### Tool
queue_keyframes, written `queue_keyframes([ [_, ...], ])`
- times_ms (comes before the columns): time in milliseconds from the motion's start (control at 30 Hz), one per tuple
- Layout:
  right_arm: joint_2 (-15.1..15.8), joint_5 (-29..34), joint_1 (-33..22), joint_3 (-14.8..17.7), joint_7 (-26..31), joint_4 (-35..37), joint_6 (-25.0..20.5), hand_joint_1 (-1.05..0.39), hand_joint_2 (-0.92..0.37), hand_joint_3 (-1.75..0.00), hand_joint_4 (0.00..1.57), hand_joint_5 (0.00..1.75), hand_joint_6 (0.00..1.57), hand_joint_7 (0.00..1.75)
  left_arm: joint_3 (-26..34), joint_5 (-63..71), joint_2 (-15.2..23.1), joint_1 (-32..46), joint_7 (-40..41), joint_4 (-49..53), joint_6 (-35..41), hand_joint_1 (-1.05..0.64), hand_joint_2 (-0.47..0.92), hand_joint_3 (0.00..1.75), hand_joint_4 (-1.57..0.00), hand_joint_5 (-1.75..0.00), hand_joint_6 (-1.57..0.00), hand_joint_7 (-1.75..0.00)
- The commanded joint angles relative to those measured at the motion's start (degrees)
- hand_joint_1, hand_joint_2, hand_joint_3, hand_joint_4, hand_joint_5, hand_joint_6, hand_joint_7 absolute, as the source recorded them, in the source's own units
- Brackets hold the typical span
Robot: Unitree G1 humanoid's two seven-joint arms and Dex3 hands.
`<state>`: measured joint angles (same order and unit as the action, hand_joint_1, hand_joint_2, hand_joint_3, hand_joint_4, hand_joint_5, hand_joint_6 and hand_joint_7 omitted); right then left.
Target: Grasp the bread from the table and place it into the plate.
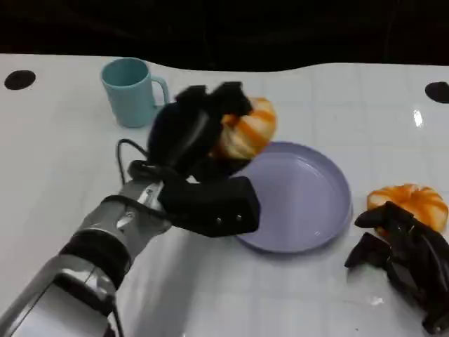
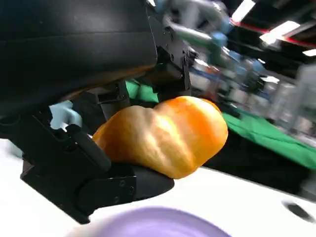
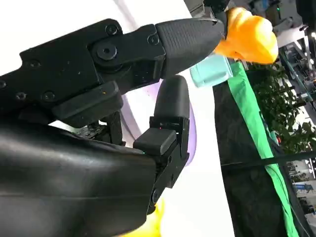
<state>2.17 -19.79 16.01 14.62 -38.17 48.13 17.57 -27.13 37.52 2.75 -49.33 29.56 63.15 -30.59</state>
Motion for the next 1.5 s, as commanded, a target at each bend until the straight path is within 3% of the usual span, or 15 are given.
queue_keyframes([
  [33,0.75,0.18,-0.68,0.02,-0.01,1.06,-0.23,-0.54,-0.92,-0.25,0.68,1.57,0.63,1.17,0.06,-0.75,-0.33,-3.04,-3.72,1.02,-1.53,-0.1,0.44,1.38,-0.97,-1.75,-0.76,-1.75],
  [533,0.31,0.25,-0.69,-0.08,0.16,1.35,0.47,-0.54,-0.92,-0.26,0.67,1.57,0.62,1.21,-2.72,0.78,-3.44,-7.24,-14.95,4.78,3.28,-0.16,0.47,1.22,-0.92,-1.75,-0.74,-1.75],
  [567,0.29,0.23,-0.68,-0.09,0.16,1.33,0.44,-0.53,-0.92,-0.26,0.67,1.57,0.62,1.21,-2.66,0.42,-3.47,-7.4,-16.31,4.95,3.57,-0.17,0.51,1.07,-0.87,-1.75,-0.76,-1.43],
  [633,0.25,0.06,-0.63,-0.04,-0.02,1.42,0.26,-0.53,-0.92,-0.26,0.67,1.57,0.62,1.21,-2.77,0.2,-3.31,-7.67,-18.83,5.04,4.18,-0.18,0.54,0.96,-0.84,-1.75,-0.8,-1.24],
  [667,0.25,-0.03,-0.58,0.01,-0.17,1.54,0.21,-0.53,-0.92,-0.26,0.67,1.57,0.62,1.21,-2.84,0.2,-3.16,-7.67,-19.87,5.02,4.41,-0.26,0.67,0.67,-0.71,-1.58,-0.7,-0.75],
  [700,0.25,-0.09,-0.55,0.04,-0.28,1.63,0.19,-0.53,-0.92,-0.26,0.67,1.57,0.62,1.21,-2.85,0.19,-3.05,-7.66,-20.65,4.96,4.59,-0.3,0.77,0.45,-0.64,-1.5,-0.7,-0.45],
  [767,0.24,-0.11,-0.53,0.06,-0.34,1.69,0.19,-0.53,-0.92,-0.26,0.67,1.57,0.62,1.21,-2.75,0.13,-2.98,-7.57,-21.34,4.77,4.77,-0.33,0.89,0.2,-0.59,-1.44,-0.73,-0.16],
  [800,0.24,-0.11,-0.53,0.06,-0.34,1.7,0.2,-0.53,-0.92,-0.26,0.67,1.57,0.62,1.21,-2.71,0.13,-2.97,-7.54,-21.48,4.68,4.83,-0.33,0.91,0.17,-0.59,-1.43,-0.74,-0.12],
  [967,-0.05,-0.06,-0.5,0.12,0.27,1.72,0.15,-0.53,-0.92,-0.26,0.67,1.57,0.62,1.21,-3.77,1.15,-2.44,-8.08,-24.27,4.6,5.99,-0.34,0.92,0.14,-0.58,-1.42,-0.74,-0.07],
  [1000,-0.27,-0.04,-0.49,0.16,0.74,1.74,0.12,-0.54,-0.92,-0.25,0.66,1.58,0.62,1.24,-4.63,1.89,-2.04,-8.5,-26.29,4.57,6.85,-0.62,0.92,0.32,-0.24,-0.8,-0.4,-0.03],
  [1067,-0.63,-0.19,-0.55,0.28,1.27,1.69,-0.05,-0.54,-0.92,-0.23,0.66,1.58,0.61,1.26,-5.62,2.48,-1.52,-8.79,-28.97,4.15,8.01,-0.8,0.92,0.45,-0.05,-0.39,-0.21,-0.01],
  [1300,-0.25,0.17,-0.6,0.02,0.98,1.78,0.35,-0.54,-0.92,-0.25,0.65,1.57,0.58,1.29,-6.01,2.03,-0.96,-8.66,-33.47,3.02,9.69,-0.99,0.92,0.58,0.0,-0.05,-0.07,-0.01],
  [1500,0.07,0.8,-0.46,-0.27,0.34,2.88,2.4,-0.53,-0.92,-0.28,0.65,1.58,0.57,1.28,-5.95,1.82,-0.67,-8.45,-34.66,2.27,10.56,-1.04,0.92,0.59,0.0,0.0,-0.05,-0.01],
])
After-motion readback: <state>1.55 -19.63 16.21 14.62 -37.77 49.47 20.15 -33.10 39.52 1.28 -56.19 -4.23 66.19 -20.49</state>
